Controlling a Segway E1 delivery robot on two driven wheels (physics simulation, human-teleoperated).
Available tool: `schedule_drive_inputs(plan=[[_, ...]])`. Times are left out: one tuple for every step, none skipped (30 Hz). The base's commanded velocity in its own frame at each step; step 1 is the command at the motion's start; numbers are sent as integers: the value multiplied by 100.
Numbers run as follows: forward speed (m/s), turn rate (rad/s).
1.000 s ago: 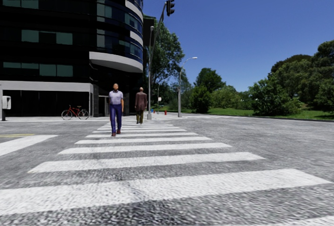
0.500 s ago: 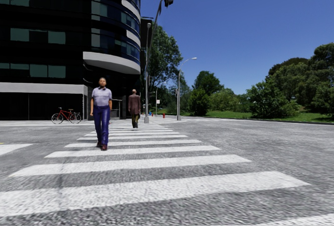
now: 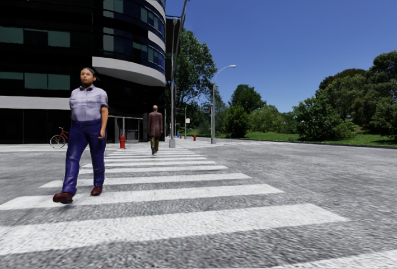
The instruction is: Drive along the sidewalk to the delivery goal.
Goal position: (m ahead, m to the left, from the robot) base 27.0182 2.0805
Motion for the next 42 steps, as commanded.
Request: schedule_drive_inputs(plan=[[193,0],[193,0],[193,0],[193,0],[193,0],[193,0],[193,0],[193,0],[193,0],[193,0],[193,0],[193,0],[193,0],[193,0],[193,0],[193,0],[193,0],[193,12],[193,12],[193,31],[193,51],[193,66],[193,66],[193,81],[193,99],[193,107],[193,110],[193,110],[193,111],[193,111],[193,95],[193,50],[193,35],[193,35],[193,16],[193,8],[193,4],[193,2],[193,1],[193,1],[193,1],[193,0]])
